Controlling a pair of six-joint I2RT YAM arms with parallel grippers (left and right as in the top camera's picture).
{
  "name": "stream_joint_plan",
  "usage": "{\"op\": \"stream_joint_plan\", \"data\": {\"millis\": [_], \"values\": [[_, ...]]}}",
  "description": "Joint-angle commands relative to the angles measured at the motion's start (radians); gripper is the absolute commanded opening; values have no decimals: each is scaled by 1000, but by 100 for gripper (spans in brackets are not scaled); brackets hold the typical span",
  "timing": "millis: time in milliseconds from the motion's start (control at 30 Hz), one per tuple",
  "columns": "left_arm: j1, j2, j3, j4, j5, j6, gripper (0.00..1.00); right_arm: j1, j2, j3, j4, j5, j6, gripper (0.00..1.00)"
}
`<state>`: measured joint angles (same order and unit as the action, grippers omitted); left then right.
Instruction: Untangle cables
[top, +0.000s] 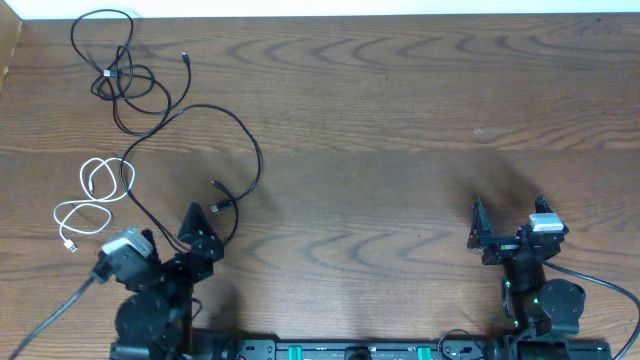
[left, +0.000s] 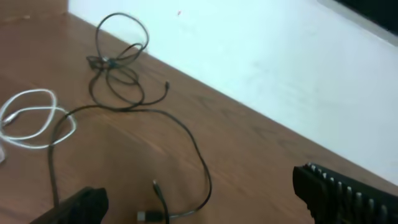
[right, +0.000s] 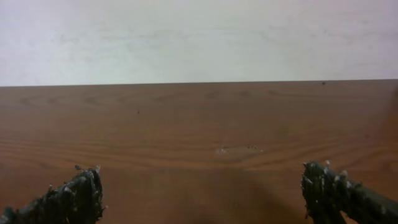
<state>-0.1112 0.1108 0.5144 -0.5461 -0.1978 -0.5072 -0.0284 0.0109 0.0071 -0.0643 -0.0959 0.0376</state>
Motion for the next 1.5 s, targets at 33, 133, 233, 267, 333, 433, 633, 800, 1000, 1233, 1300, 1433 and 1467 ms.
{"op": "stream_joint_plan", "data": {"millis": [33,133,233,267,333,433,633,800,1000,1233,1300,1433,1467], "values": [[5,-97,-142,118,71,89,99,8,-5,-2,-4,8,-17,99],[5,-109,-261,285,123,148,99,8,-5,-2,-4,8,-17,99],[5,-109,-340,384,132,175,99,8,-5,-2,-4,8,-17,99],[5,-109,-363,406,131,175,99,8,-5,-2,-4,8,-17,99],[5,-109,-410,449,132,192,99,8,-5,-2,-4,8,-17,99],[5,-109,-459,482,132,193,99,8,-5,-2,-4,8,-17,99],[5,-110,-509,524,203,342,99,8,-5,-2,-4,8,-17,99],[5,-110,-511,480,270,455,99,8,-5,-2,-4,8,-17,99],[5,-110,-511,480,298,509,99,8,-5,-2,-4,8,-17,99],[5,-110,-511,481,280,507,99,8,-5,-2,-4,8,-17,99],[5,-110,-511,481,280,507,99,8,-5,-2,-4,8,-17,99],[5,-109,-510,481,280,507,99,8,-5,-2,-4,8,-17,99],[5,-109,-510,481,280,507,99,8,-5,-2,-4,8,-17,99]]}}
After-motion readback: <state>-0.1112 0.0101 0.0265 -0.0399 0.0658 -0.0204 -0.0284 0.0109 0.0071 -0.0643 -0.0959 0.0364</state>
